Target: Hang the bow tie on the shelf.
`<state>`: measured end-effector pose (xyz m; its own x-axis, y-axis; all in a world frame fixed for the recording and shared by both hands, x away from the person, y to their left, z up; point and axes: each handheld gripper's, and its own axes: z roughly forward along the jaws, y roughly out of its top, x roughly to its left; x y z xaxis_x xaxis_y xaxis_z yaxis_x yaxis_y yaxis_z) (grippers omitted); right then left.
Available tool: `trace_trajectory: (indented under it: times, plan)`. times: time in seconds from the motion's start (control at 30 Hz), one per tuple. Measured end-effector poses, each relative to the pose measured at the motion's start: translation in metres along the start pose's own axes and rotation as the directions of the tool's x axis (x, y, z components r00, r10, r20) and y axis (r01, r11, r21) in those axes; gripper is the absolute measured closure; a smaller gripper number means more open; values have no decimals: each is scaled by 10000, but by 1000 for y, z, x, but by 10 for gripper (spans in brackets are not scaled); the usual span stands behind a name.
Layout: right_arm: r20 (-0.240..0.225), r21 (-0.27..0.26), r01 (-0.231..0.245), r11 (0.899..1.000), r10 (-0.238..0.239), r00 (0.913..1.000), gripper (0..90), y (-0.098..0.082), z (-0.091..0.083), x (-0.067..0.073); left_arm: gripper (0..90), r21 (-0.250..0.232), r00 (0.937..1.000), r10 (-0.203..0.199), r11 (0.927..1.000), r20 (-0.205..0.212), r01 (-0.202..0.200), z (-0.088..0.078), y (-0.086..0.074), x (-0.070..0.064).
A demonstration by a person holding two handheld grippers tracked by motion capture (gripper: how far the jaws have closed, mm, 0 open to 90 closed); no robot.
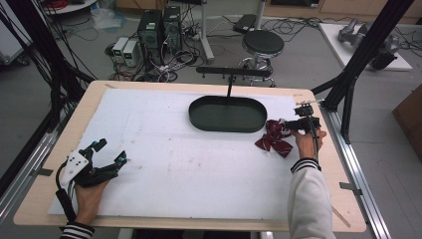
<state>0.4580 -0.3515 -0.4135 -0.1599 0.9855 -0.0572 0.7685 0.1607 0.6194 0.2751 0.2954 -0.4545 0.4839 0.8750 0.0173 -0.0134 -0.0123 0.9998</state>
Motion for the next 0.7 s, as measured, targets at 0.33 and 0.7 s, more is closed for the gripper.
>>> trace_trajectory:
  times: [0.33, 0.7]
  plan:
    - [54, 522, -37, 9986, 35, 10000, 422, -2, 5, 1, 166, 30, 10000, 1, 10000, 17, -1, 0, 0, 0]
    - [-54, 880, 82, 9961, -77, 10000, 524, -2, 7, 3, 166, 20, 10000, 4, 10000, 17, -4, 0, 0, 0]
